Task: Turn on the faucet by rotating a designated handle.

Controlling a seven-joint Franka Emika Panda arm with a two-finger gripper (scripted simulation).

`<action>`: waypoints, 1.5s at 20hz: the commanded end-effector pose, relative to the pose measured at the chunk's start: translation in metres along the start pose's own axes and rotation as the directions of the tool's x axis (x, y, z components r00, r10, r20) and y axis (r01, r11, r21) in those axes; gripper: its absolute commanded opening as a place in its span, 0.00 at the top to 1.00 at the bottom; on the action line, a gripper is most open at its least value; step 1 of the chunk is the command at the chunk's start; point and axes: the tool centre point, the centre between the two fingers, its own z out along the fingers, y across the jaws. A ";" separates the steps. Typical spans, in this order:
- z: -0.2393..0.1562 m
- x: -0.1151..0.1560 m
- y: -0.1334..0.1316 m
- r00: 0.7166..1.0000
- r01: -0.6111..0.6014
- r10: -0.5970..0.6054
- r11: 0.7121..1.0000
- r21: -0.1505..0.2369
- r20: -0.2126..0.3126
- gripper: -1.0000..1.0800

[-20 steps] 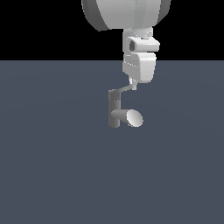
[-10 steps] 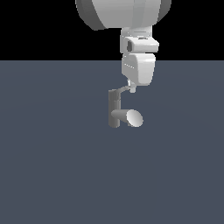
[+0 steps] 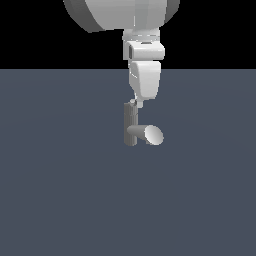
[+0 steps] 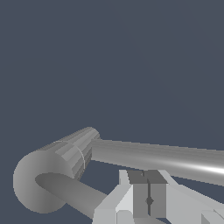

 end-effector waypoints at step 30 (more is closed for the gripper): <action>0.005 -0.059 -0.060 1.000 -0.012 0.012 1.000 -0.016 0.000 1.00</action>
